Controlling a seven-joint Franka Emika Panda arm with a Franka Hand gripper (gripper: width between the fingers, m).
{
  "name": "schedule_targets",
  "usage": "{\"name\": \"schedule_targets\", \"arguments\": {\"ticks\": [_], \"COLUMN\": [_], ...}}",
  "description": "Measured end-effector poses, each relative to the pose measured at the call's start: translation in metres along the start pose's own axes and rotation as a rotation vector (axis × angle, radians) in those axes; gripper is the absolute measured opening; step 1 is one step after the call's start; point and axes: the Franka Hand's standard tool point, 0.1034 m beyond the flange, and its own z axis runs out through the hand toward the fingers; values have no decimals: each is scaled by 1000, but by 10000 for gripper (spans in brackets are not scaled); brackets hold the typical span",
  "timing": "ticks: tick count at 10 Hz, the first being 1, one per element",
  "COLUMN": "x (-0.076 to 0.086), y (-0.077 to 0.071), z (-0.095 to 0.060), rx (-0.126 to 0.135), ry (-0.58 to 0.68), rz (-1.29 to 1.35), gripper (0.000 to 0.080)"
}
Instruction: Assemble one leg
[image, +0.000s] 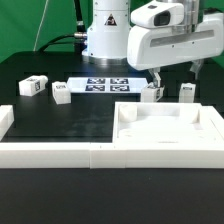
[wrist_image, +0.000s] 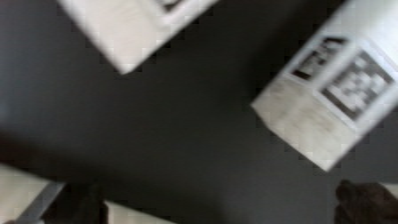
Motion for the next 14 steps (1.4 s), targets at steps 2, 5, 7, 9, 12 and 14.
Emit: {"name": "schedule_targets", "arguments": {"ticks": [2,5,7,9,12,14], "x": [-1,-1,-4,-7,-14,-15], "y": [-10,-12,-17,-26,-28,-27], "z": [3,3,5,7,4,5], "rx": [19,31,35,38,64,82], "ry": [-6,-10,-21,-30,-272,-428], "rz": [232,416,468,448,405,401], "gripper": [649,649,649,649,649,649]}}
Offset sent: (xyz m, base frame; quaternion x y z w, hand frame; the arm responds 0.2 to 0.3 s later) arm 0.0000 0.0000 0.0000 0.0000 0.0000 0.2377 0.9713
